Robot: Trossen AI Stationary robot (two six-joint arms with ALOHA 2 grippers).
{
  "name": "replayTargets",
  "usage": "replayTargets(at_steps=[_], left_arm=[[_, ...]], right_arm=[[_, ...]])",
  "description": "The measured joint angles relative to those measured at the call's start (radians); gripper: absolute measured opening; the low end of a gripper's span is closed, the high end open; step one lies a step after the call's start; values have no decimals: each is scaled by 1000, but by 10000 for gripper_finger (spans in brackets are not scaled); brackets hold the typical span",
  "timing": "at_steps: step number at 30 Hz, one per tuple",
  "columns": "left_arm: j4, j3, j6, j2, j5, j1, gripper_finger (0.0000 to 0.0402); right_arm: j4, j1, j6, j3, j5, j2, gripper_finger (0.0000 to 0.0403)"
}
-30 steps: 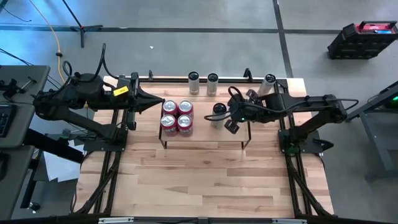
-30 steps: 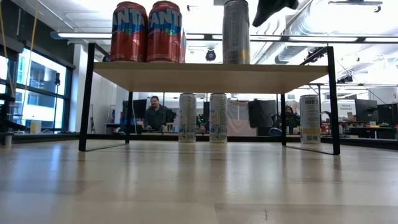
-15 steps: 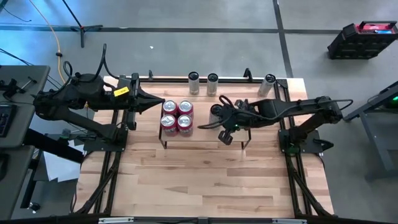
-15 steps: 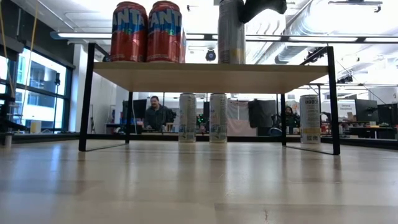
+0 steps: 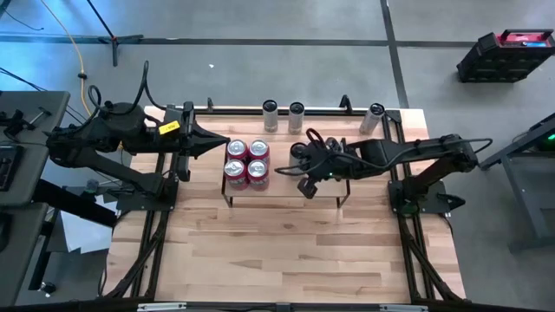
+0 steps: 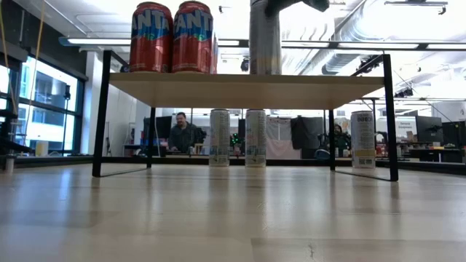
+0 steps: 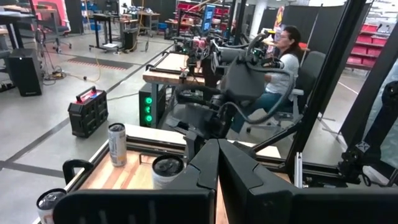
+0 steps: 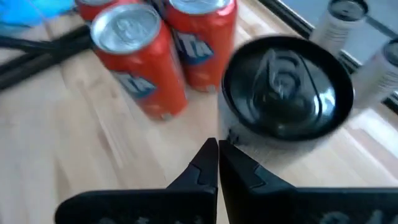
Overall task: Place canned beverage on shelf
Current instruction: Put the white yellow soda can on the shelf
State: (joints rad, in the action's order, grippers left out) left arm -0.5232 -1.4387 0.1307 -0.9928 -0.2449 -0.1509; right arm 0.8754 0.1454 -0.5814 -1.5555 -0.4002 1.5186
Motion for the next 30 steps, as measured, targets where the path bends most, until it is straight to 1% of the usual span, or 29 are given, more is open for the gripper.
replayTargets(at_steps=[3,5,8,10,11,14,16,17,21,27,30], left_arm=[[0,0,0,0,0,0,0],[-1,0,0,0,0,0,0],[-2,0,1,0,0,-1,0],[-3,0,1,0,0,-1,0],[-3,0,0,0,1,-1,0],[-3,0,-1,0,1,-1,0],[-3,0,-4,0,0,-1,0],[-3,0,-7,0,0,0,0],[-3,0,-9,0,0,0,0],[-3,0,-9,0,0,0,0],[-2,0,-10,0,0,0,0]], right_arm=[[-50,-1,13,0,67,0,0],[-44,-1,22,0,124,-4,0],[33,1,19,0,126,-22,0],[113,-1,14,0,89,-36,0],[160,-1,14,0,53,-39,0],[274,-9,8,0,-90,-39,0],[272,-23,3,0,-152,-35,0],[244,-32,5,0,-157,-32,0],[156,-53,43,0,-86,-26,0],[116,-53,50,0,25,-25,0],[43,-49,64,0,70,-25,0]])
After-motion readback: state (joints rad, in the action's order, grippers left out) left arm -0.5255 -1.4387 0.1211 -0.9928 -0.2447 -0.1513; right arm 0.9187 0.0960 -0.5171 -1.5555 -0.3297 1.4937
